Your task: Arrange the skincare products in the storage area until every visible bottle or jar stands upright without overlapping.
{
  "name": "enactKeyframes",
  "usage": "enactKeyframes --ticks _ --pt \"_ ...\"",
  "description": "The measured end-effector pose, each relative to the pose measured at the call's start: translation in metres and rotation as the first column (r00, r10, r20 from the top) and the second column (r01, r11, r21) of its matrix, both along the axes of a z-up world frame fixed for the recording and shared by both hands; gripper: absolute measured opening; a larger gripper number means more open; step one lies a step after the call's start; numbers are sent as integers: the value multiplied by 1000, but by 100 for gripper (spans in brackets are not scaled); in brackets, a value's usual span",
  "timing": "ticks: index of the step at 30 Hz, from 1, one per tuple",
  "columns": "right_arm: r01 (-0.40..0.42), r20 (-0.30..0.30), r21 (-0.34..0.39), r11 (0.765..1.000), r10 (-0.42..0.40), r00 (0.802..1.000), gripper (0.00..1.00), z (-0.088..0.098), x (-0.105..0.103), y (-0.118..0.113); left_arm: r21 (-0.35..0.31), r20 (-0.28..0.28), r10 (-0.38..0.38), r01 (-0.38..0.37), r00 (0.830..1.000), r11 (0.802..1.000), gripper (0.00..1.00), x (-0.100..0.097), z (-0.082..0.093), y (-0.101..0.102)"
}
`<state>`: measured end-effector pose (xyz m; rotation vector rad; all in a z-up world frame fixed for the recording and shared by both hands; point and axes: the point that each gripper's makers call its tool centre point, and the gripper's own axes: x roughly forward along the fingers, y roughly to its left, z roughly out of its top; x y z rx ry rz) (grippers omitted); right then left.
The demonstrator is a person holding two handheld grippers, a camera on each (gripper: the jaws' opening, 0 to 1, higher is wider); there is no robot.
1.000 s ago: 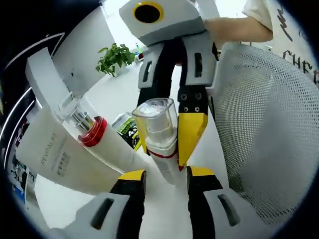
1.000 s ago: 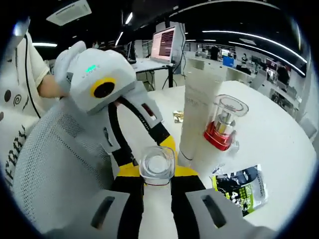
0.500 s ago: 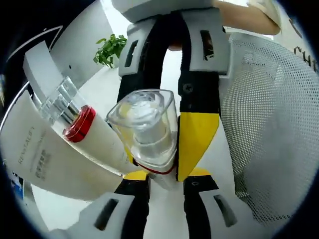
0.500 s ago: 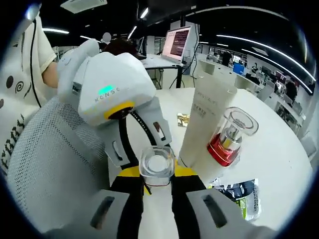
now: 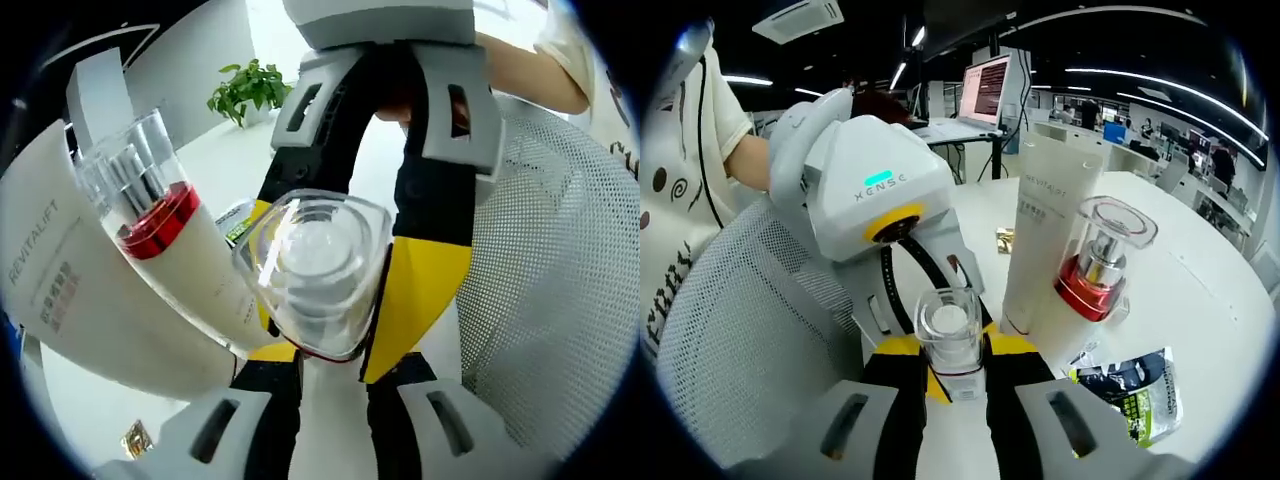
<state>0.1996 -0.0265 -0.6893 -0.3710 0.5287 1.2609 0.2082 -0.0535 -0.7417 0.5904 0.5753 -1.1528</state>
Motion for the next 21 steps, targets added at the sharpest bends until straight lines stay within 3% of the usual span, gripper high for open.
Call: enactKeyframes --ticks 12,21 --pt "1 -25 9 1000 -1 1000 25 -3 -2 0 17 2 -4 4 1000 1000 30 2 -3 2" --pt "6 -13 -53 999 -7 1000 30 -9 -6 -10 54 5 -6 5 1000 999 33 0 -5 13"
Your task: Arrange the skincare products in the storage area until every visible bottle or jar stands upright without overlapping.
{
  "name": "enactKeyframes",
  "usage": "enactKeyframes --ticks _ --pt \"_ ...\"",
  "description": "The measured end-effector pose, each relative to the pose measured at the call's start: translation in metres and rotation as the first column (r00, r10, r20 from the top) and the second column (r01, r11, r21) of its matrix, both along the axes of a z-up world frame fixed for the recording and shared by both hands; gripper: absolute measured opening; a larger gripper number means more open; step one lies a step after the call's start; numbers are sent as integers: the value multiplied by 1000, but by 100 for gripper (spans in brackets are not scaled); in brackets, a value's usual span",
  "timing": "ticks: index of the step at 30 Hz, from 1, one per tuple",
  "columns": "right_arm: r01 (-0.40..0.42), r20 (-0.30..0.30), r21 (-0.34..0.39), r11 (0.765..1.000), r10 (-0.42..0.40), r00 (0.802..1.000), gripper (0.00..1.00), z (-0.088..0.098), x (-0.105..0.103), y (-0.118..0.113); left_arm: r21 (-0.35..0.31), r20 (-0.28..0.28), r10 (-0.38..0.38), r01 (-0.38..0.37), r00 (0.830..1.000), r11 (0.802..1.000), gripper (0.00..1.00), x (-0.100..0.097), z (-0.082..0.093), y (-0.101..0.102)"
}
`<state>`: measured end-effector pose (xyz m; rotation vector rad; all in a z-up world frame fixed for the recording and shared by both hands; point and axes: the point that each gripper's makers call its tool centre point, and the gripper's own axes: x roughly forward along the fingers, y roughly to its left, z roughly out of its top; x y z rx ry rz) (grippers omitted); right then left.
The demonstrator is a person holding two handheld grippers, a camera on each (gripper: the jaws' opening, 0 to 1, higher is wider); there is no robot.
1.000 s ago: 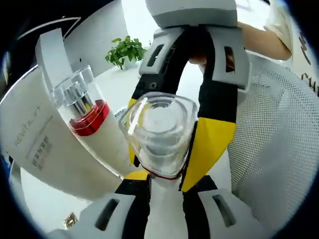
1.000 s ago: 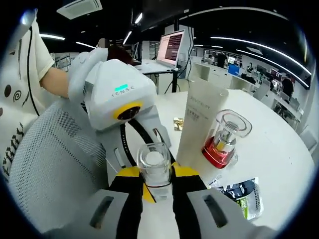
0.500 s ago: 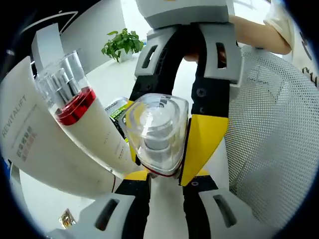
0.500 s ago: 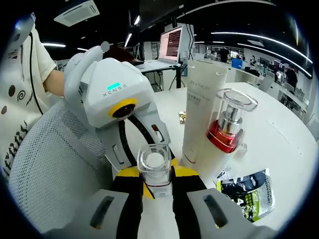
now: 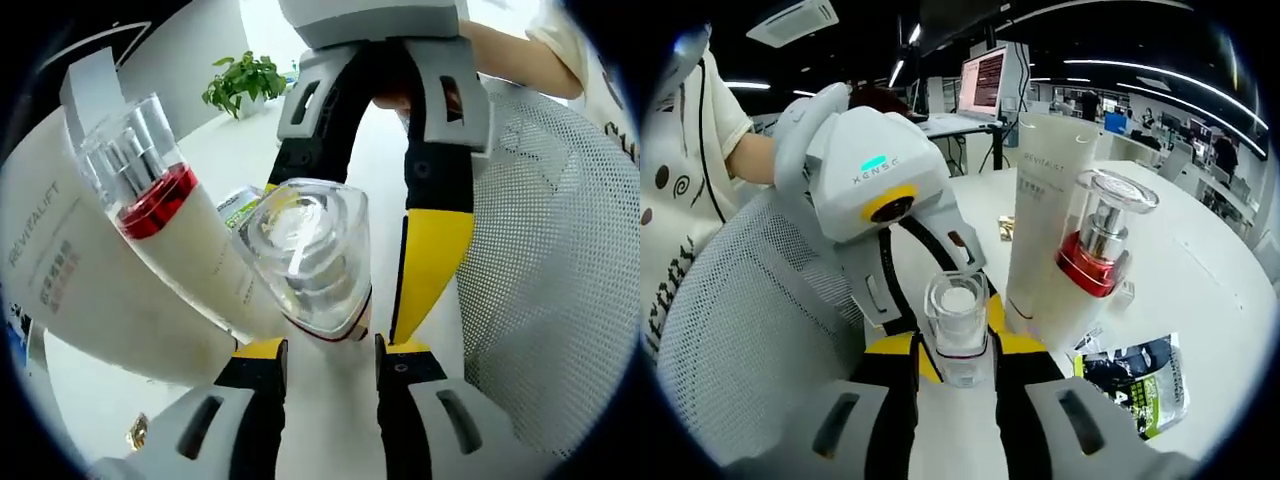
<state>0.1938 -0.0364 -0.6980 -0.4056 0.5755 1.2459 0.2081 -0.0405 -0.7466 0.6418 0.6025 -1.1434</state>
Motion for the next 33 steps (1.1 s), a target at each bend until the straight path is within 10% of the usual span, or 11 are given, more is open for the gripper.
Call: enactKeyframes --ticks 15,33 --pt "126 -171 -175 976 -156 973 16 -37 -9 -17 13 -42 27 -27 999 1000 18 -6 2 9" --pt "152 -150 -215 965 -186 971 11 -43 4 -18 -13 -67 61 -62 996 998 13 2 3 5"
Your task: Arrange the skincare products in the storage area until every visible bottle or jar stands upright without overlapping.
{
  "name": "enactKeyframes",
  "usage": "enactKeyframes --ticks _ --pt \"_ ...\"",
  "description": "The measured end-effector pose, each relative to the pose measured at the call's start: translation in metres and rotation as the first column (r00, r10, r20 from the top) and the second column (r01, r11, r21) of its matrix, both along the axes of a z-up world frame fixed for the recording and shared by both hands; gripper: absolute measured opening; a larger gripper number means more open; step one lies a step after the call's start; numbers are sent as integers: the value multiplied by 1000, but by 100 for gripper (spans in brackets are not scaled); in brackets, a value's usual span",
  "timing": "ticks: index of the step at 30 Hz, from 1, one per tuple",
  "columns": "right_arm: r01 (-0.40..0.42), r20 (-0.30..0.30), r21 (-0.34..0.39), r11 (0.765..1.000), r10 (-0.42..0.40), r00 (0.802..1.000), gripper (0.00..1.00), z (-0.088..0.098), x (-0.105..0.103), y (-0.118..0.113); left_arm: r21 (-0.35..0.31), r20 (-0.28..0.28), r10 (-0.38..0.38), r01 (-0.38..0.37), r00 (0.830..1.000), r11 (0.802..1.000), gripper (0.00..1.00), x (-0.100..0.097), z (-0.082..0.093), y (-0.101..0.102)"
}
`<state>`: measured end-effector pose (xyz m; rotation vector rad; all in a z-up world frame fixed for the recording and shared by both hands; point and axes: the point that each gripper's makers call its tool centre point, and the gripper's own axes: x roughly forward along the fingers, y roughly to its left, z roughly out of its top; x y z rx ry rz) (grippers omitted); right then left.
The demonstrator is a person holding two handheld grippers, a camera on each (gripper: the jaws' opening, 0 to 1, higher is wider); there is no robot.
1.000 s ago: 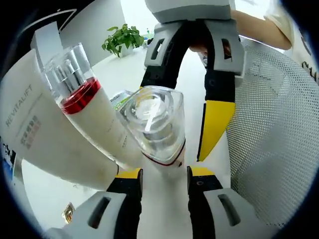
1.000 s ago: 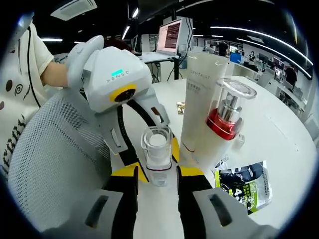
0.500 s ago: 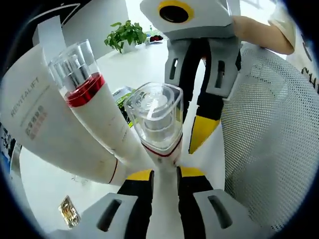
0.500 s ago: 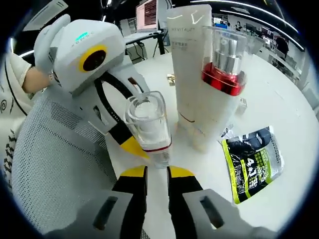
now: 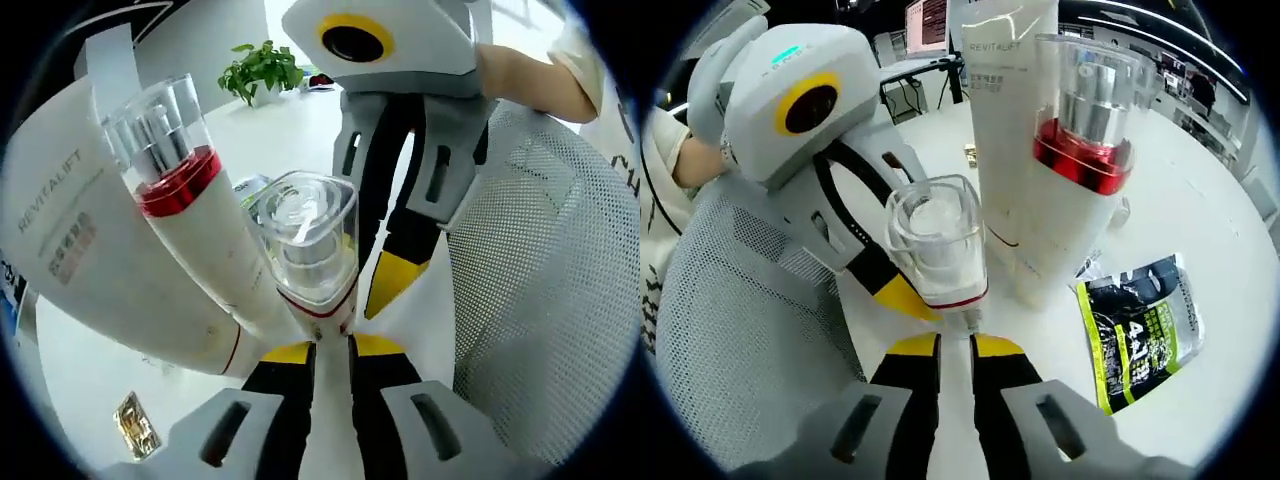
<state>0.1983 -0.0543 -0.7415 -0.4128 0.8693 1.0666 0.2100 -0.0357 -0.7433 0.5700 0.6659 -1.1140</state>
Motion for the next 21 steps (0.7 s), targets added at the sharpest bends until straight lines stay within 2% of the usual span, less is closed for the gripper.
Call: enactKeyframes --ticks 14,17,21 --pt "20 3 1 1000 -20 1000 11 -1 10 2 5 7 23 -23 1000 1000 12 8 -1 -2" --pt "29 11 2 1000 -29 1000 11 -1 15 1 -1 -11 55 -55 998 998 11 10 -2 -2" --pt "39 17 3 999 -39 999 9 -2 19 1 1 8 68 -68 998 998 11 15 -1 -2"
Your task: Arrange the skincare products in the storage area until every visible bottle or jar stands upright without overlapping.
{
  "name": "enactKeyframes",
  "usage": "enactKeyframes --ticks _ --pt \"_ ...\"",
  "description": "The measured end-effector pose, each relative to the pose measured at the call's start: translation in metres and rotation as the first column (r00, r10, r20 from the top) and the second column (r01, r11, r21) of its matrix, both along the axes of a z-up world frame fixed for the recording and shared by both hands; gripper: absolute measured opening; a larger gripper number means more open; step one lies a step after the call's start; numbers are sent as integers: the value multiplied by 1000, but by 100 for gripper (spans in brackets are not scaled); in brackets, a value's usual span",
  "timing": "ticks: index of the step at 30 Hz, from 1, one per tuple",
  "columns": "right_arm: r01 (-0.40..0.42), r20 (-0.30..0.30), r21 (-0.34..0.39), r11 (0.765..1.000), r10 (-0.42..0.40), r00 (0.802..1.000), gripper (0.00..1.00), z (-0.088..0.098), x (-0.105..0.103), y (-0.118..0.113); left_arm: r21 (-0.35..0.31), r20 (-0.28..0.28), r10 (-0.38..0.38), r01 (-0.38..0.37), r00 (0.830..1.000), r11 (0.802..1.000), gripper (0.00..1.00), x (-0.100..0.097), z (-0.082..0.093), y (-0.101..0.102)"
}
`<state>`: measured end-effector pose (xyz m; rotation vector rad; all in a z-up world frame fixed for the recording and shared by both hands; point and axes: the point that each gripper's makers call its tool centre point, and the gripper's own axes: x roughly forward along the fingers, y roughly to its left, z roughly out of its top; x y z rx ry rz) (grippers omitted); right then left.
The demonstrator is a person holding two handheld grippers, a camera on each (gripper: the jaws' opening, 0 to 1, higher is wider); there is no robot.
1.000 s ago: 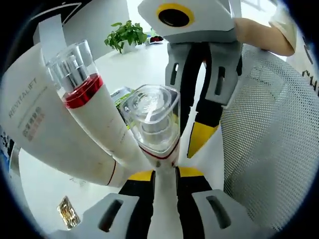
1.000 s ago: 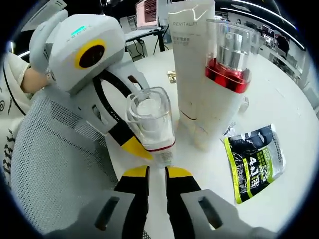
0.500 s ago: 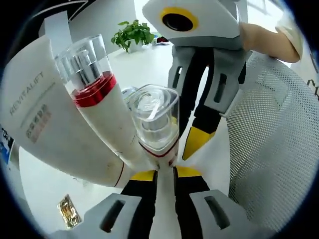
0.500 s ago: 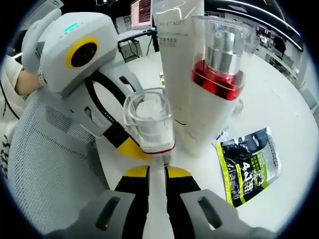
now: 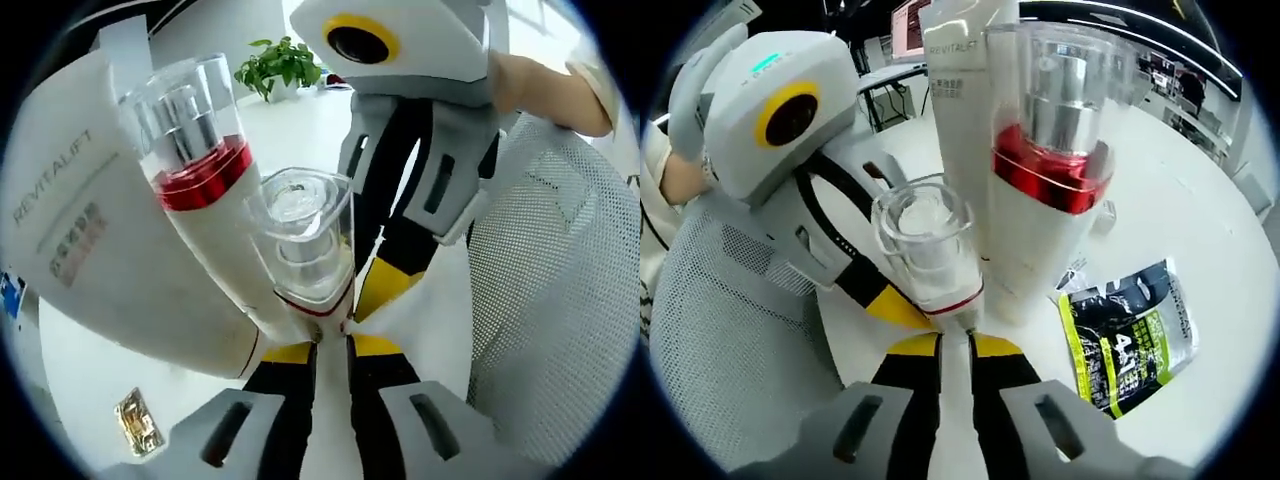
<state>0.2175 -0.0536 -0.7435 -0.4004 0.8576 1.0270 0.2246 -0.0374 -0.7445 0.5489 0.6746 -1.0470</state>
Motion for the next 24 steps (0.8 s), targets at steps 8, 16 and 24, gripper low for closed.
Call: enactKeyframes --ticks 8,16,24 --pt "16 9 8 1000 -16 1000 9 -1 5 1 -5 -1 11 -11 1000 1000 10 3 0 1" --pt "18 26 13 1000 -18 1000 9 -1 10 3 5 3 15 -15 1000 1000 10 3 -1 2" --pt "4 46 13 1000 -4 999 10 -1 12 4 14 -1 7 -7 1000 1000 10 2 -2 3"
